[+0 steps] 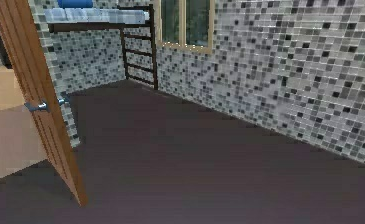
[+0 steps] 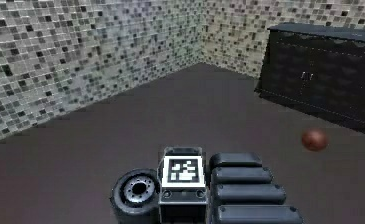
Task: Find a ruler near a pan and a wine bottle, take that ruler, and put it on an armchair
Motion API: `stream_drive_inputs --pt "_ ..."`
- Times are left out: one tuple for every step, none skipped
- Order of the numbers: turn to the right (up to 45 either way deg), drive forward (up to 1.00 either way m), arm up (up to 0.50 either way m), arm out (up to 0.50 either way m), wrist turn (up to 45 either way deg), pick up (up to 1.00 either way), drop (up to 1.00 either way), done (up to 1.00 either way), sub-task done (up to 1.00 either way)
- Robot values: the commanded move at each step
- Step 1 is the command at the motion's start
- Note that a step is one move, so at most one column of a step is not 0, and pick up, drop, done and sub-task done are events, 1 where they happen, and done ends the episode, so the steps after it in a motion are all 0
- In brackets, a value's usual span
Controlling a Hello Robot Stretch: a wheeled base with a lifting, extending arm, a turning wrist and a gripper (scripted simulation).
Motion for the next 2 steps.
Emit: stream_drive_inputs --pt "-12.0 0.00 0.00 0.00 0.0 0.00 0.00 0.00 0.00" --pt "0.0 0.15 0.00 0.00 0.0 0.00 0.00 0.00 0.00"
